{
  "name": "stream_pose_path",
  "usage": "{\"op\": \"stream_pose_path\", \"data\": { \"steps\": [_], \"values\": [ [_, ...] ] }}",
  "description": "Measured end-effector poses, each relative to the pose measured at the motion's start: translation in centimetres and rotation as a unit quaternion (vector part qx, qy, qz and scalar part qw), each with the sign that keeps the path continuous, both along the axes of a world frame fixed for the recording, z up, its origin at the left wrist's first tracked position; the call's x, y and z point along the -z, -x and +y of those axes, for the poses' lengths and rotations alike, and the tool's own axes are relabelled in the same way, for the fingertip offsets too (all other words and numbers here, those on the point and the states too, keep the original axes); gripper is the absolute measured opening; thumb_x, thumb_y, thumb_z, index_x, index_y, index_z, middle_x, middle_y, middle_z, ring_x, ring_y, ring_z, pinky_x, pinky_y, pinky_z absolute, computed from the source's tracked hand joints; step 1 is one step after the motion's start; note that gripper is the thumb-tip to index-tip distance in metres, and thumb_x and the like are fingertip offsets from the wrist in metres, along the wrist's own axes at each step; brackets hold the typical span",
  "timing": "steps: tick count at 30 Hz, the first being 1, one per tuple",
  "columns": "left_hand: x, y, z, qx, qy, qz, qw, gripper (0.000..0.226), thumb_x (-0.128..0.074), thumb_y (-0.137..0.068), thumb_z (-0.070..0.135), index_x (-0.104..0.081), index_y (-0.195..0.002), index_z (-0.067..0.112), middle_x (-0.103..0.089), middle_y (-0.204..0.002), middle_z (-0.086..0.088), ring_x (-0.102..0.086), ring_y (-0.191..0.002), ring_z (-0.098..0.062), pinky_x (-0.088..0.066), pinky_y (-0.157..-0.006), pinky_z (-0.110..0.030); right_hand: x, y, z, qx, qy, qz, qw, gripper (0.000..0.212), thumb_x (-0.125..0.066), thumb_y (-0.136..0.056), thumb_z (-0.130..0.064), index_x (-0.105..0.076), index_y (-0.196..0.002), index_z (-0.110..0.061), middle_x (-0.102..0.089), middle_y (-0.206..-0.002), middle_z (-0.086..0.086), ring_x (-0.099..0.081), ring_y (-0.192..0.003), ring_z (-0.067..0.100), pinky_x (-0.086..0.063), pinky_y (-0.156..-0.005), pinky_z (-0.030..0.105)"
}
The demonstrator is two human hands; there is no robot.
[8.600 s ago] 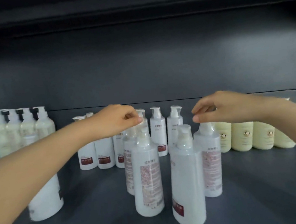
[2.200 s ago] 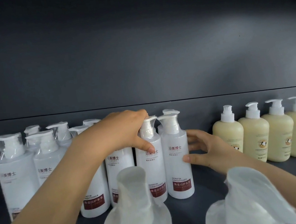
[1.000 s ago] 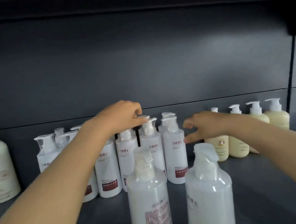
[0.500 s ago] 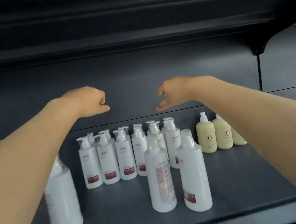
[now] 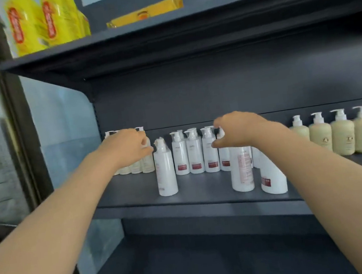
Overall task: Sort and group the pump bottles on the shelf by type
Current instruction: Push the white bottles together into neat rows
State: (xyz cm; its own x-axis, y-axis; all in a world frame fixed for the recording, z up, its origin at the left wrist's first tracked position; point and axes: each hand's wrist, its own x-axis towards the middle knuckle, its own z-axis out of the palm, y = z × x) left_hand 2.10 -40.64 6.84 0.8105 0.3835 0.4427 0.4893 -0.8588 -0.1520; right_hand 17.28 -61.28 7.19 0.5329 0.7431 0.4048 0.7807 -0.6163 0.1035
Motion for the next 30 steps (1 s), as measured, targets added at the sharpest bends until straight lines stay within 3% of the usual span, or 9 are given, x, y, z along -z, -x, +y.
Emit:
{"op": "stream_pose_path", "data": {
  "steps": [4,7,12,15,17,20,21,24,30],
  "values": [
    [2.4,2.7,2.2,-0.022,0.022,-0.026,0.999,0.035,-0.042,-0.093,0.043,-0.058,-0.108,0.015,-0.057,-0.117,-0.004,-0.052,-0.109,-0.025,-0.047,-0.087,-0.04,1.3,1.9,0.7,0.01,-0.006,-0.037,0.999,0.042,-0.049,-0.087,-0.045,-0.053,-0.118,-0.018,-0.058,-0.107,0.002,-0.052,-0.093,0.021,-0.039,-0.066,0.031],
    [4.2,2.4,4.0,-0.007,0.041,-0.035,0.999,0.036,-0.041,-0.094,0.044,-0.057,-0.112,0.017,-0.055,-0.121,-0.003,-0.051,-0.112,-0.022,-0.046,-0.085,-0.037,1.9,1.9,1.0,0.039,-0.01,-0.047,0.998,0.041,-0.048,-0.087,-0.045,-0.053,-0.119,-0.02,-0.058,-0.115,0.002,-0.052,-0.106,0.023,-0.04,-0.071,0.032],
    [6.4,-1.1,7.5,0.048,0.048,-0.04,0.997,0.042,-0.037,-0.094,0.048,-0.054,-0.114,0.015,-0.055,-0.121,-0.002,-0.05,-0.111,-0.022,-0.046,-0.088,-0.037,3.1,1.1,2.1,0.098,-0.027,-0.045,0.994,0.045,-0.049,-0.088,-0.046,-0.052,-0.125,-0.021,-0.057,-0.123,0.0,-0.055,-0.1,0.022,-0.043,-0.074,0.031],
    [7.4,-4.0,9.7,0.091,0.053,-0.06,0.993,0.046,-0.035,-0.093,0.051,-0.053,-0.113,0.015,-0.055,-0.118,-0.001,-0.051,-0.107,-0.02,-0.047,-0.083,-0.035,3.8,-0.1,2.8,0.153,-0.05,-0.041,0.986,0.048,-0.05,-0.089,-0.045,-0.049,-0.131,-0.021,-0.055,-0.129,0.001,-0.05,-0.117,0.021,-0.045,-0.082,0.034],
    [8.0,-5.9,11.0,0.114,0.055,-0.08,0.989,0.045,-0.034,-0.094,0.051,-0.054,-0.111,0.015,-0.056,-0.114,0.0,-0.052,-0.104,-0.019,-0.046,-0.077,-0.032,4.3,-1.2,3.3,0.189,-0.065,-0.036,0.979,0.047,-0.052,-0.09,-0.042,-0.051,-0.128,-0.016,-0.059,-0.121,0.005,-0.05,-0.116,0.025,-0.045,-0.084,0.034],
    [8.6,-8.2,12.4,0.146,0.072,-0.116,0.98,0.047,-0.033,-0.093,0.052,-0.053,-0.112,0.014,-0.056,-0.113,-0.001,-0.053,-0.103,-0.019,-0.045,-0.075,-0.031,5.5,-2.7,3.9,0.226,-0.108,-0.022,0.968,0.029,-0.054,-0.09,-0.036,-0.052,-0.098,-0.008,-0.053,-0.093,0.007,-0.052,-0.105,0.031,-0.041,-0.074,0.032],
    [8.9,-8.9,12.6,0.156,0.09,-0.128,0.975,0.048,-0.033,-0.092,0.053,-0.052,-0.113,0.014,-0.056,-0.114,-0.001,-0.053,-0.104,-0.019,-0.045,-0.076,-0.032,6.0,-3.0,4.2,0.236,-0.13,-0.011,0.963,0.029,-0.055,-0.09,-0.035,-0.051,-0.099,-0.008,-0.051,-0.093,0.008,-0.053,-0.104,0.031,-0.04,-0.073,0.032],
    [10.2,-10.8,12.7,0.203,0.162,-0.151,0.954,0.051,-0.037,-0.088,0.058,-0.046,-0.118,0.017,-0.054,-0.114,0.0,-0.054,-0.1,-0.018,-0.046,-0.077,-0.033,8.1,-4.2,5.4,0.26,-0.193,0.028,0.946,0.051,-0.056,-0.09,-0.034,-0.043,-0.128,-0.003,-0.052,-0.119,0.015,-0.053,-0.107,0.033,-0.04,-0.075,0.033],
    [12.0,-13.5,12.1,0.296,0.372,-0.214,0.853,0.062,-0.057,-0.085,0.046,-0.03,-0.135,0.02,-0.046,-0.127,0.005,-0.049,-0.1,-0.011,-0.039,-0.079,-0.027,11.7,-6.7,7.3,0.252,-0.393,0.105,0.878,0.074,-0.06,-0.087,-0.038,-0.025,-0.142,-0.004,-0.041,-0.138,0.016,-0.043,-0.122,0.034,-0.04,-0.095,0.041]
  ]
}}
